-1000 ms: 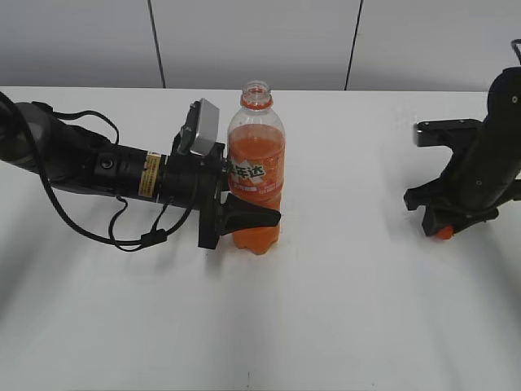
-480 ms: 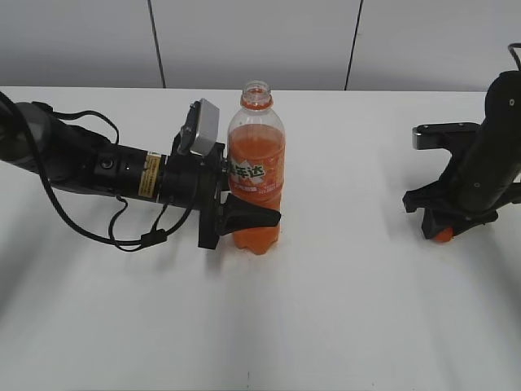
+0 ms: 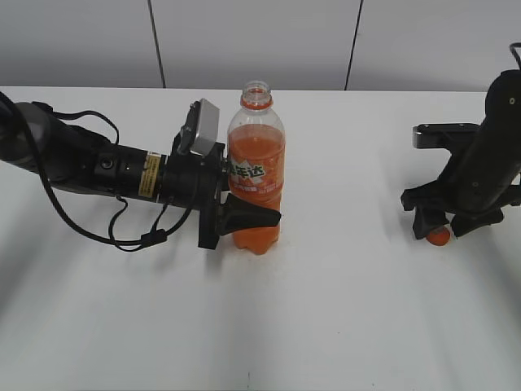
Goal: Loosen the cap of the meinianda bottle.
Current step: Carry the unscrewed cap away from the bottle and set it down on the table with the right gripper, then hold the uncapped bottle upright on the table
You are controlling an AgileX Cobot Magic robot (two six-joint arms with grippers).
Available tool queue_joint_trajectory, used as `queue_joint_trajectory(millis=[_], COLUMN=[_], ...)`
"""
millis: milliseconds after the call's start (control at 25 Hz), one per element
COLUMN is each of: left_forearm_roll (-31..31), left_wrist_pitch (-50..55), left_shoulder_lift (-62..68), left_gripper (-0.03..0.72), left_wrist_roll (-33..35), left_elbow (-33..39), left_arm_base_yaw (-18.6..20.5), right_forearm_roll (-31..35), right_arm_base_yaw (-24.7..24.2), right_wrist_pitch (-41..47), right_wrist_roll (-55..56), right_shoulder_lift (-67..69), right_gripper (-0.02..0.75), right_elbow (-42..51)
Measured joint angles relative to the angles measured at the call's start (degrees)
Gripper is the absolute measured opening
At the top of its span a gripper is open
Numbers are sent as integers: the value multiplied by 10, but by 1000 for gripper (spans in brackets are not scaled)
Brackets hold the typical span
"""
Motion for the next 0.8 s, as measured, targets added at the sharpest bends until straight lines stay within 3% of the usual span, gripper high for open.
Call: queue_joint_trajectory(millis=[200, 600, 800], left_forearm_roll=[0, -1, -2], left_wrist_pitch=[0, 0, -6], left_shoulder_lift=[0, 0, 0], left_gripper=[398, 398, 496], left_wrist_roll=[0, 0, 0], left_elbow=[0, 0, 0], left_arm_base_yaw=[0, 0, 0], right_forearm_roll=[37, 42, 42], right_arm_base_yaw=[0, 0, 0], right_wrist_pitch=[8, 37, 39], right_wrist_roll=[0, 1, 1], right_shoulder_lift=[-30, -147, -172], right_gripper=[463, 461, 461], right_elbow=[0, 0, 0])
